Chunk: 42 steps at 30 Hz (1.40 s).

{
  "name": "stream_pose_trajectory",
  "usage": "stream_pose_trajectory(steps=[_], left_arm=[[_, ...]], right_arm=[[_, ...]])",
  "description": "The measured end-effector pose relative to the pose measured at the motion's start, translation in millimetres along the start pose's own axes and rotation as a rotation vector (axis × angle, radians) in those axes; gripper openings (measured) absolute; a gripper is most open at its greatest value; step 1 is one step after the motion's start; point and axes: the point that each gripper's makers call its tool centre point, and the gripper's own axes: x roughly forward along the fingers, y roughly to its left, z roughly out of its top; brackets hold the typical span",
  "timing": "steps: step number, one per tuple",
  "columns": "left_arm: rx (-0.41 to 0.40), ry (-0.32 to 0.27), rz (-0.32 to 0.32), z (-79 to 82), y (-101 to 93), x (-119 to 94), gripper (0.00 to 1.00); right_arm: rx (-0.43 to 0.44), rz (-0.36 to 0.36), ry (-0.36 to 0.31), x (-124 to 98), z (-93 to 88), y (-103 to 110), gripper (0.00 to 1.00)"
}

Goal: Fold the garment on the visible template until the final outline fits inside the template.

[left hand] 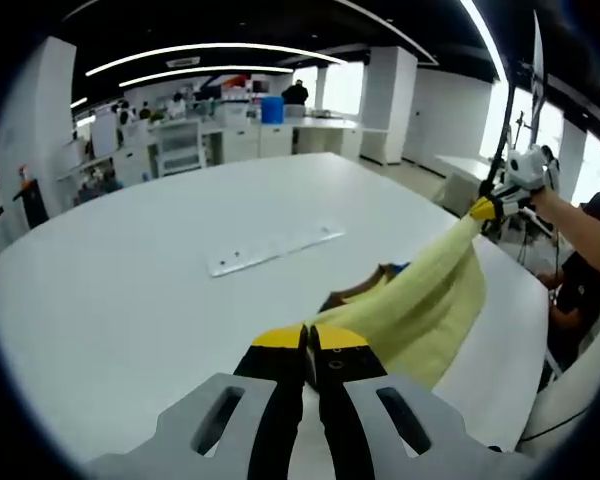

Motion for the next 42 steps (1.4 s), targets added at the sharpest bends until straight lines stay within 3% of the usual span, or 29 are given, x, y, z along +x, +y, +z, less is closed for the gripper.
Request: stream_pose_trajectory(steps=[32, 42], left_arm=[[-0.019, 0.156, 0.051, -49.0, 36.2, 76.2, 0.00], [-0.038, 0.194, 0.071, -67.6, 42.6, 89.5, 0.00]], right_arm=[[0.085, -0.025, 0.132, 87.5, -42.9, -44.7, 0.00], [0.041, -0.034, 0.174, 98.2, -53.7, -47.6, 0.00]])
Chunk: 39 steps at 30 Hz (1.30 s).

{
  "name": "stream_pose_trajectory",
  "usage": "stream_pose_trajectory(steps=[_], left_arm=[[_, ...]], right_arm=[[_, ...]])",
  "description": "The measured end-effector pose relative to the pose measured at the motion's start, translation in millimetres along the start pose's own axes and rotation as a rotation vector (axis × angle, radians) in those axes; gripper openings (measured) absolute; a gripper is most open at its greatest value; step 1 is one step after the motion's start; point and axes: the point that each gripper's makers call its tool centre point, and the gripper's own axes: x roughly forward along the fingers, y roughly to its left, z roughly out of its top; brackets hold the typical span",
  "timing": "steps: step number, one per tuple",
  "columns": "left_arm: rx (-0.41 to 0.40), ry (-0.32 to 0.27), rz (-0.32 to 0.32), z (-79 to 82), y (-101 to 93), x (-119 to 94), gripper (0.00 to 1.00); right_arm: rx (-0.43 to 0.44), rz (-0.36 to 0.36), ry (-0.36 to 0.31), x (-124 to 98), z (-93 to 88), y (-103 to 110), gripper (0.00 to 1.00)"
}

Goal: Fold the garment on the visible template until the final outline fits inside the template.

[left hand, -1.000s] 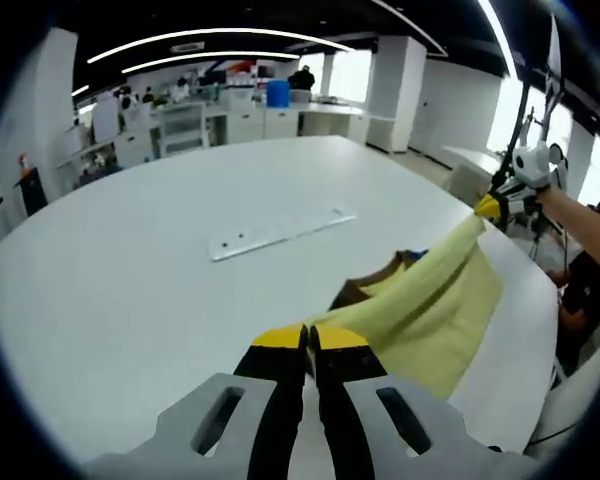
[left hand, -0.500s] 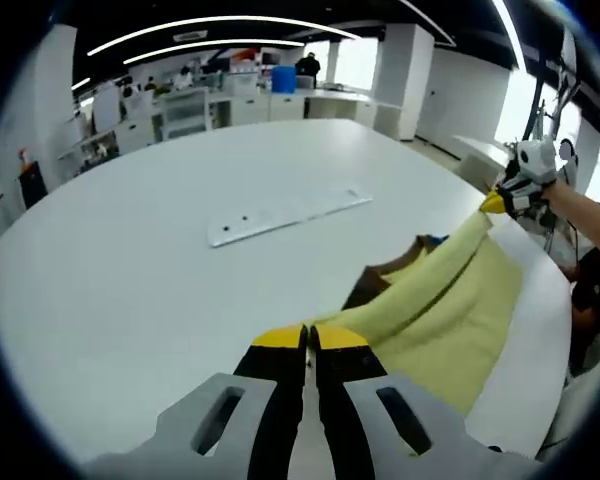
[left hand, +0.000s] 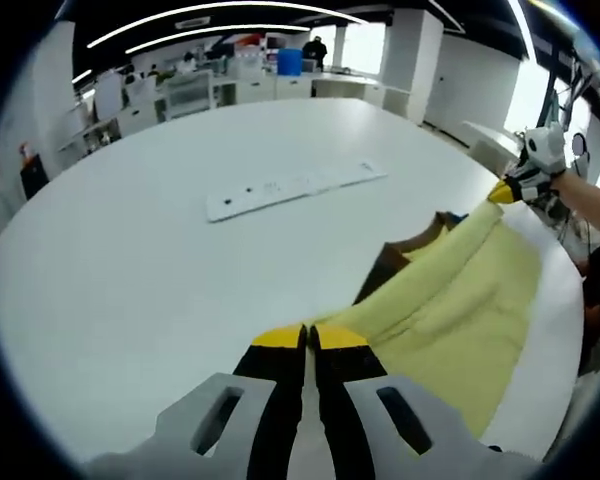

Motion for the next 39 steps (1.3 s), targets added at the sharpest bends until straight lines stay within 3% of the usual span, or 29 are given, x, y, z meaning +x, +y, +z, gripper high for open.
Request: stream_pose_trajectory(steps=[4, 6, 8, 11, 18, 25, 29, 39], left_arm=[[-0.004, -0.011, 0.027, 2.1, 4.2, -4.5, 0.02], [-0.003, -0.015, 0.035, 3.6, 6.5, -7.8, 0.04], [0.003, -0.035, 0.030, 8.0, 6.4, -11.2, 0.05], [0.065, -0.074, -0.019, 15.3, -4.8, -12.4, 0.04], [0.195, -0.074, -0.115, 9.3, -33.6, -5.1, 0.03], [0.367, -0.012, -0.183, -6.2, -53.2, 5.7, 0.04], [0.401, -0.010, -0.204, -8.2, -60.8, 9.5, 0.05], [0.495, 0.055, -0.170, -19.1, -54.2, 21.1, 0.18]], right_arm=[[-0.059, -0.039, 0.016, -2.8, -2.0, -6.4, 0.02], [-0.065, -0.042, 0.001, -5.1, 0.7, -7.0, 0.11], [-0.088, -0.022, -0.027, -7.5, 6.5, -3.0, 0.14], [-0.147, 0.007, -0.050, -8.3, 12.6, 6.5, 0.10], [-0.247, 0.087, -0.034, 3.0, 9.3, 36.8, 0.13], [-0.314, 0.125, -0.001, 13.9, 1.1, 53.1, 0.17], [-0.329, 0.153, -0.003, 16.6, -1.0, 61.5, 0.20], [-0.394, 0.145, 0.057, 25.8, -14.5, 59.1, 0.22]])
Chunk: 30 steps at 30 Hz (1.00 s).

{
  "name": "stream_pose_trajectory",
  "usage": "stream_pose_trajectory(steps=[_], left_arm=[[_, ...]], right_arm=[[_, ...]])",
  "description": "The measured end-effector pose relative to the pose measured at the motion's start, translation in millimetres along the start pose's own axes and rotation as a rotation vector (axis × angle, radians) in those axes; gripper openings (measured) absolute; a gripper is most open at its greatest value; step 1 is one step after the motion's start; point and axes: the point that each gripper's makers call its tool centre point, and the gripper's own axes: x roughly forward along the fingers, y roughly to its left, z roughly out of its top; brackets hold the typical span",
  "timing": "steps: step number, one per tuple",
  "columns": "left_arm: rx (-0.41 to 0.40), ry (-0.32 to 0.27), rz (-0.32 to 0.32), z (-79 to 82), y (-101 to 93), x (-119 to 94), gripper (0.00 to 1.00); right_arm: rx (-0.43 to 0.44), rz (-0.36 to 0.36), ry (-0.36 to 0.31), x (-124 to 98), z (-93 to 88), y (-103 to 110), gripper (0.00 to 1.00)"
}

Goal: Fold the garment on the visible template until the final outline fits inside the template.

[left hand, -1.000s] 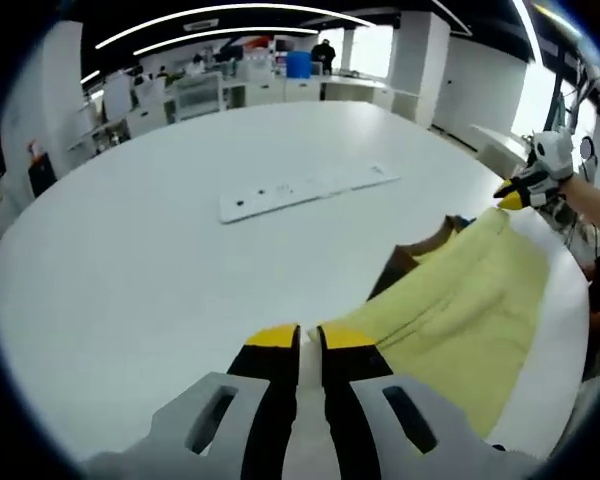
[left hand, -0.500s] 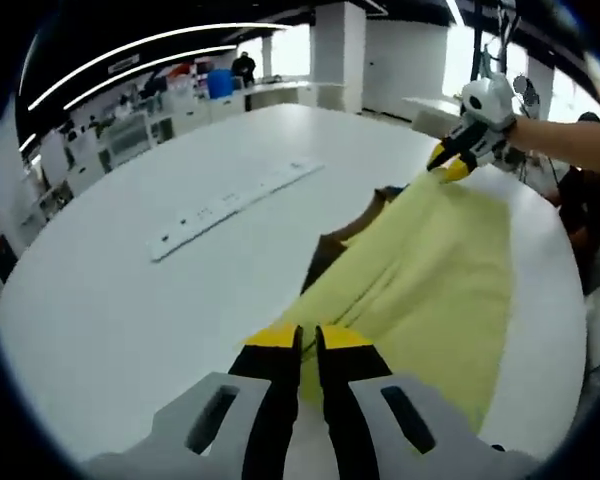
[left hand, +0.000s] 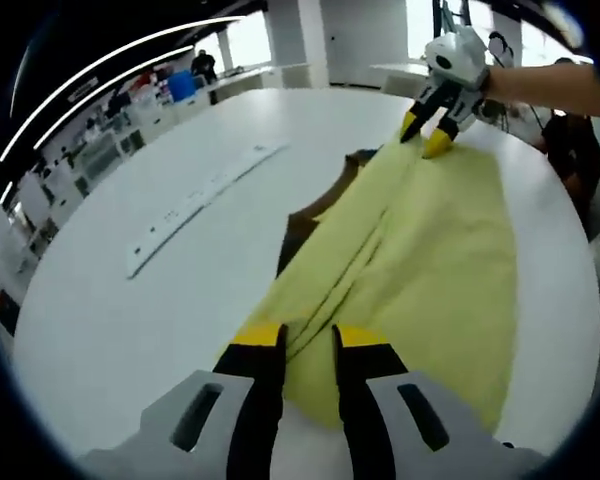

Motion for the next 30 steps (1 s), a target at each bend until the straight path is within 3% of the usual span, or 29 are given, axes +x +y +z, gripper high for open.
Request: stream_pose_trajectory(steps=[5, 9, 11, 19, 22, 24, 30], left_arm=[[-0.027, -0.021, 0.006, 3.6, 0.7, 0.3, 0.13], [0.007, 0.006, 0.019, 2.8, -0.1, -0.3, 0.00], [0.014, 0.005, 0.020, 3.2, 0.2, -1.0, 0.00], [0.053, -0.020, 0.039, 10.4, 4.0, -6.0, 0.00], [0.059, -0.055, 0.044, 18.8, 7.0, -10.5, 0.00], [0.038, -0.091, 0.035, 26.1, 8.7, -14.1, 0.00], [-0.018, -0.109, 0.065, 31.5, 23.9, -18.4, 0.00]], right_arm=[[-0.017, -0.009, 0.003, 0.5, 1.0, -0.5, 0.15], [-0.050, -0.020, 0.013, -0.1, 0.7, -2.1, 0.06], [-0.046, -0.015, 0.010, -1.7, 1.2, -1.9, 0.00], [0.001, -0.027, -0.025, -7.6, 6.5, -7.4, 0.00], [0.026, -0.036, -0.061, -11.4, 15.3, -10.5, 0.00], [0.047, -0.044, -0.098, -15.9, 23.6, -14.7, 0.00], [0.131, -0.071, -0.146, -22.8, 33.6, -29.5, 0.00]])
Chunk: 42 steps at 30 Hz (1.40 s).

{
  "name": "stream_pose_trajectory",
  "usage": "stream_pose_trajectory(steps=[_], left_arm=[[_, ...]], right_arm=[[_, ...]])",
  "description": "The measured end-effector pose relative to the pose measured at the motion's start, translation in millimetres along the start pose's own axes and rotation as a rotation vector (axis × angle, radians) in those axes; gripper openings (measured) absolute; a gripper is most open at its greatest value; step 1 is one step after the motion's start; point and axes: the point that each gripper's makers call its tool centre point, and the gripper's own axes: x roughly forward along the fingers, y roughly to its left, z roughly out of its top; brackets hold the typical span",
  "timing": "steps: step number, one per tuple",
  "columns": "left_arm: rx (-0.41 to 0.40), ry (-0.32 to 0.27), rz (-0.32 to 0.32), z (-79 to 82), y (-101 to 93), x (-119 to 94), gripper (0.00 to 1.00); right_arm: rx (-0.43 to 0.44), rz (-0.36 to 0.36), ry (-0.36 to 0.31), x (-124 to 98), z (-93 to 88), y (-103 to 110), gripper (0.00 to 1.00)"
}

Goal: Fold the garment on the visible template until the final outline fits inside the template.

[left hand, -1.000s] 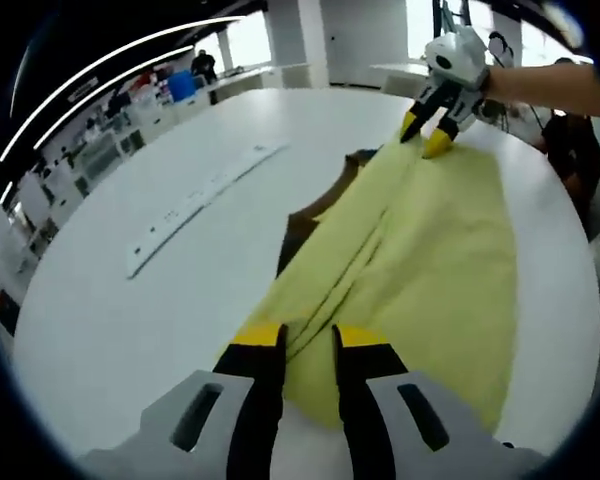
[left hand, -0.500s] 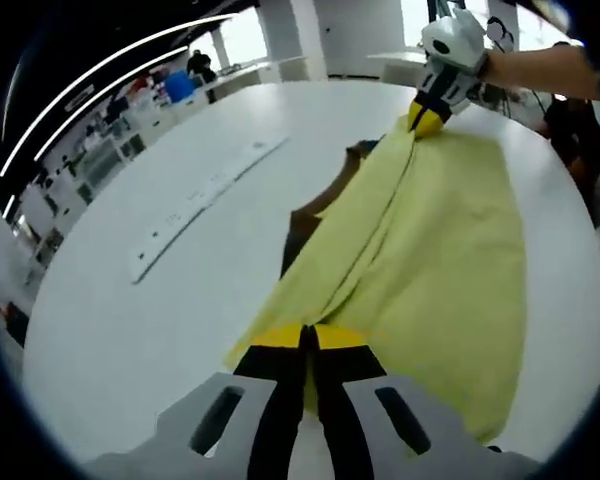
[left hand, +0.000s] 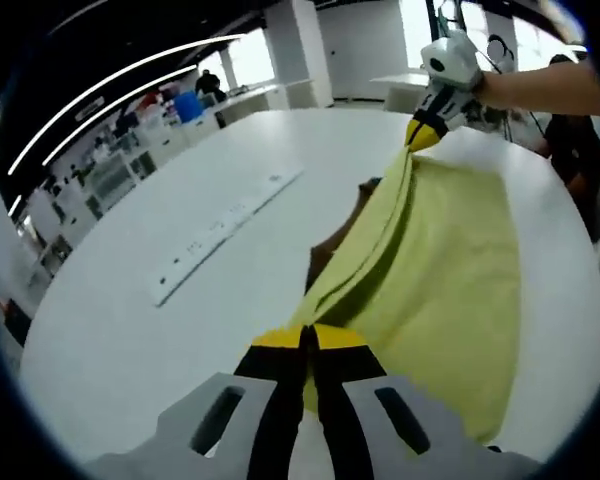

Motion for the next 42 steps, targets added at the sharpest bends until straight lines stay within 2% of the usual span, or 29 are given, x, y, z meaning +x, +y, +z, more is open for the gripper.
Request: stream_pose_trajectory(steps=[6, 9, 11, 13, 16, 21, 23, 26, 31, 36, 42], left_arm=[[-0.155, -0.004, 0.102, 9.7, 18.8, 7.7, 0.00], [-0.274, 0.003, 0.141, 9.8, 27.0, 14.1, 0.00], [-0.282, 0.005, 0.145, 10.8, 29.8, 15.4, 0.02], [-0.275, 0.009, 0.149, 10.3, 29.4, 14.4, 0.08], [-0.288, -0.017, 0.122, 11.0, 25.7, 9.7, 0.15], [-0.300, -0.032, 0.086, 8.1, 20.0, 3.4, 0.26], [-0.303, -0.045, 0.074, 10.3, 17.9, 1.2, 0.31], [-0.300, -0.075, 0.038, 17.3, 10.4, -2.7, 0.35], [-0.299, -0.073, 0.024, 18.4, 3.9, -6.6, 0.37], [-0.318, -0.106, 0.014, 25.4, -4.8, -13.1, 0.37], [-0.314, -0.091, -0.004, 22.9, -17.9, -17.2, 0.36]], right_arm=[[0.068, -0.051, -0.004, 9.9, 10.6, -11.8, 0.00], [0.085, -0.097, 0.012, 16.7, 9.1, -21.3, 0.00], [0.095, -0.100, 0.007, 18.7, 9.8, -22.5, 0.00], [0.123, -0.116, -0.002, 17.9, 10.7, -25.4, 0.10], [0.145, -0.114, -0.061, 12.4, 19.7, -25.1, 0.22], [0.162, -0.091, -0.077, 6.0, 17.4, -21.9, 0.28], [0.169, -0.090, -0.082, 2.9, 15.9, -21.3, 0.35], [0.172, -0.085, -0.091, -1.5, 15.4, -19.9, 0.36], [0.188, -0.084, -0.098, -8.8, 11.6, -17.3, 0.38], [0.218, -0.070, -0.117, -16.2, 9.5, -11.2, 0.40], [0.246, -0.053, -0.089, -22.9, 0.9, -3.2, 0.46]])
